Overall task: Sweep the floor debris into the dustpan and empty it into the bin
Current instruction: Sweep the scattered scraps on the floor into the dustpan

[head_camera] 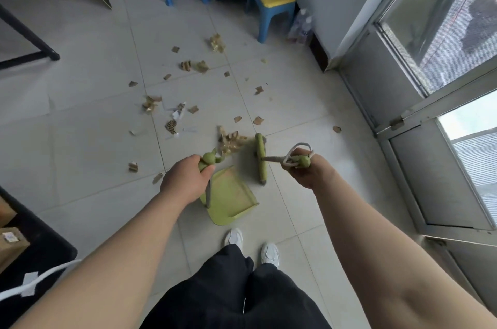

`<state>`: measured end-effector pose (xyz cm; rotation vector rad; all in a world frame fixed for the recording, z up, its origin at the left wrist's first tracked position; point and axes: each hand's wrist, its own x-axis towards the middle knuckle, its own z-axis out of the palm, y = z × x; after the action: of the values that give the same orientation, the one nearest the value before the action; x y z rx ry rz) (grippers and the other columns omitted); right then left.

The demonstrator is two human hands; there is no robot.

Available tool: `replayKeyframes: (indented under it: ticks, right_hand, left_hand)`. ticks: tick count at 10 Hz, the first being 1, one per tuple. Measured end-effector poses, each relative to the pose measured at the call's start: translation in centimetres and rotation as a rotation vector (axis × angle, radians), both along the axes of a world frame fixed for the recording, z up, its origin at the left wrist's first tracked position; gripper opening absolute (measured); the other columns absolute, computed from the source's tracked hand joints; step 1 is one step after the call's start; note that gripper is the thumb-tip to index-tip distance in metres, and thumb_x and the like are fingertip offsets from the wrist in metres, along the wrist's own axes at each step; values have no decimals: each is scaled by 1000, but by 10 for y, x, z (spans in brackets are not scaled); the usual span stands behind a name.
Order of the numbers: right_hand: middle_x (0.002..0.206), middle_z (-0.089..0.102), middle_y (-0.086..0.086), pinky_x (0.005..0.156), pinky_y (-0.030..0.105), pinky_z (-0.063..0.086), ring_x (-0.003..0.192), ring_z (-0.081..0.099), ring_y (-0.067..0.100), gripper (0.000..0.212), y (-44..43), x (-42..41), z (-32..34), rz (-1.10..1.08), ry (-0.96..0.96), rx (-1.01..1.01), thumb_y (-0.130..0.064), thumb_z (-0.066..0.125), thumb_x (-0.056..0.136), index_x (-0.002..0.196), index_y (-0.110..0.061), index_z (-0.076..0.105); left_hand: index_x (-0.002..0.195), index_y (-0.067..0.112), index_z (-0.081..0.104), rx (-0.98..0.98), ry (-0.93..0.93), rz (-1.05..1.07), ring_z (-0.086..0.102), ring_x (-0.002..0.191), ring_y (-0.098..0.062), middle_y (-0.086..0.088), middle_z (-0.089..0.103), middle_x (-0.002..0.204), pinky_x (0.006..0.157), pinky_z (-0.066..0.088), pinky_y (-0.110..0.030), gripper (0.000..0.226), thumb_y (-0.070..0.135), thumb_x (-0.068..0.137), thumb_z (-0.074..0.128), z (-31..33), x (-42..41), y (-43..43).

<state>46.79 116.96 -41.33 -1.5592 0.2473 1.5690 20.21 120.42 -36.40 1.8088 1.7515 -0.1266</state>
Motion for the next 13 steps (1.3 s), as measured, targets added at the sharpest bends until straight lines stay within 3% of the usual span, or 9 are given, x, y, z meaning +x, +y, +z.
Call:
replayKeyframes:
  ticks: [1,3,5,6,8,10,11,12,13]
  right_hand:
    - [69,54,13,49,12,46,65,50,16,25,-5,20,6,-42,-8,60,13,38,86,72,-6,46]
    - [77,49,11,71,27,47,67,50,20,26,-9,67,26,-184,-65,80,8,33,95,76,-3,47]
    - [52,57,11,57,24,44,52,52,20,25,2,133,37,-67,-190,62,13,39,88,72,-4,49]
    - [78,56,10,62,25,44,64,50,25,23,13,181,24,-91,-238,64,15,39,84,84,-3,55]
    - [92,59,14,54,32,32,59,39,27,16,35,263,-1,-109,-266,-26,9,51,69,69,-6,52]
    - [65,48,6,41,15,47,45,51,12,23,58,321,-16,-179,-265,-110,6,43,92,76,-10,50]
    - [41,48,5,33,11,38,22,43,5,31,68,332,-18,-144,-242,-126,12,37,92,70,-8,47]
    - [39,51,1,41,18,44,23,46,4,32,81,324,-17,-55,-217,-120,14,39,91,71,-9,47]
    - [36,53,-1,35,13,44,26,49,5,39,96,302,-17,19,-201,-125,21,45,84,97,-16,49]
  left_hand:
    - [83,17,49,1,2,-24,54,81,-28,-1,54,81,63,38,-32,31,46,94,49,1,6,11]
    - [85,17,50,23,-12,-52,53,81,-28,-2,55,84,64,37,-32,33,49,94,48,9,38,28]
    - [105,18,60,36,-61,-63,61,97,-30,-4,65,102,74,47,-35,34,48,94,48,5,95,46]
    - [106,18,60,35,-64,-49,61,96,-30,-5,66,102,73,47,-34,34,48,94,48,1,130,52]
    - [93,22,56,33,-57,14,60,91,-31,-5,65,97,74,49,-36,27,48,94,48,-4,199,66]
    - [100,17,60,35,-43,59,60,91,-31,-5,65,98,80,52,-41,35,49,93,49,-12,252,80]
    - [98,16,60,43,-41,75,60,89,-31,-5,64,95,78,52,-40,35,49,93,49,-14,266,83]
    - [93,15,59,44,-49,104,59,86,-32,-4,62,87,74,50,-38,34,48,93,50,-14,271,86]
    - [87,17,55,41,-45,130,59,84,-32,-4,59,82,71,49,-37,32,48,93,50,-12,268,87]
